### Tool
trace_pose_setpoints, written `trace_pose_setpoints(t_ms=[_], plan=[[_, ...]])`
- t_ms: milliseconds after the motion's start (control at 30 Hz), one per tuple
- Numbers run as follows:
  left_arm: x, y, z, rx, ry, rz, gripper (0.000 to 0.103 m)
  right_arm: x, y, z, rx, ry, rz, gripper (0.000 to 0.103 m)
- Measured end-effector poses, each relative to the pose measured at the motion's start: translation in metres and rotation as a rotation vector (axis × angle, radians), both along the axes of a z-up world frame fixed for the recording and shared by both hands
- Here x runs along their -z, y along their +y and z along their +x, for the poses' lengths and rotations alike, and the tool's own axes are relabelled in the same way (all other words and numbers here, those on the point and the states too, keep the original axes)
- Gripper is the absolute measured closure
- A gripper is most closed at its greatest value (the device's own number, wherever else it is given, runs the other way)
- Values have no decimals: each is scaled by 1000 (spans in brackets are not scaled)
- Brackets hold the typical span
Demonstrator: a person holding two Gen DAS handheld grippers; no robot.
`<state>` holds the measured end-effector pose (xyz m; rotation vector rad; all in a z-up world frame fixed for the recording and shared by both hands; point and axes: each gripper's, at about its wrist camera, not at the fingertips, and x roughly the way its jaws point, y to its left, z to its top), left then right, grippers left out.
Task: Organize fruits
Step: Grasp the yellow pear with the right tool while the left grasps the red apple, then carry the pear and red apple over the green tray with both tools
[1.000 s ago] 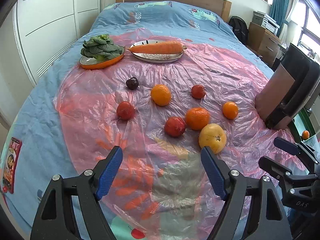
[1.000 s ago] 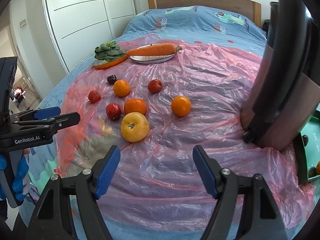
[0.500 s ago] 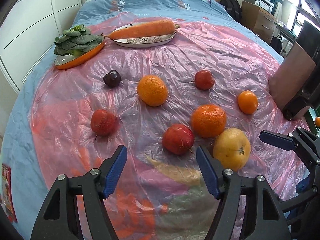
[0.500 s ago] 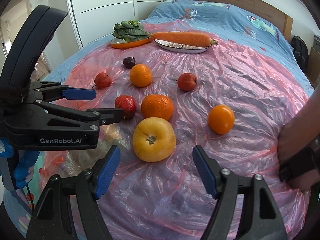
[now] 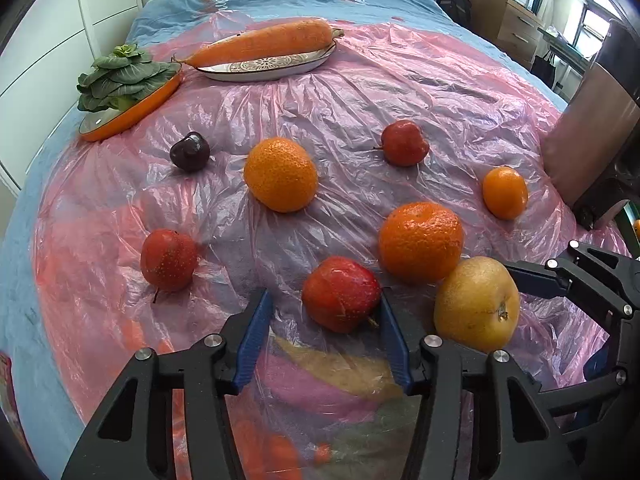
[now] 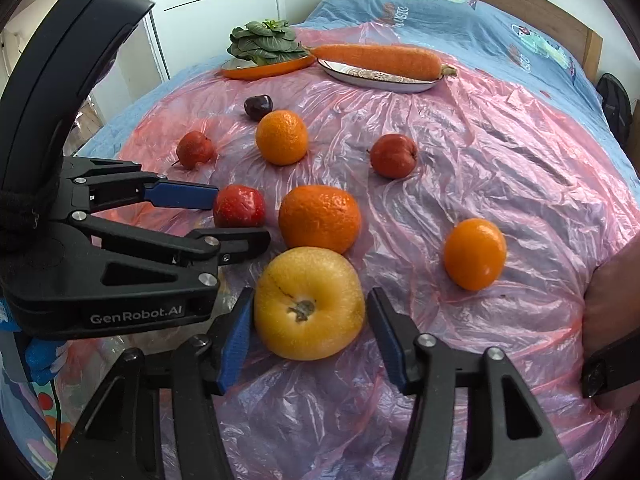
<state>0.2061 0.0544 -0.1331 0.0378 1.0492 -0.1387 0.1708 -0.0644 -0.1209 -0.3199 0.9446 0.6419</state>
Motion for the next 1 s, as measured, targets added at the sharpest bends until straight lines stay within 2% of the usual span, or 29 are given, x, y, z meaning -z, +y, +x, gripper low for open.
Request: trace_pose_setpoints(t_ms=[133,433,1000], plan=[[1,0,1,13,4,1,71,5,1,3,0,19,7,12],[-6,1,-4,10,-7,10,71,-1,-10,6,37,56,74,14],[-43,4,-39,-39,-44,-26,71,-44,-36,-27,97,24,142,14]])
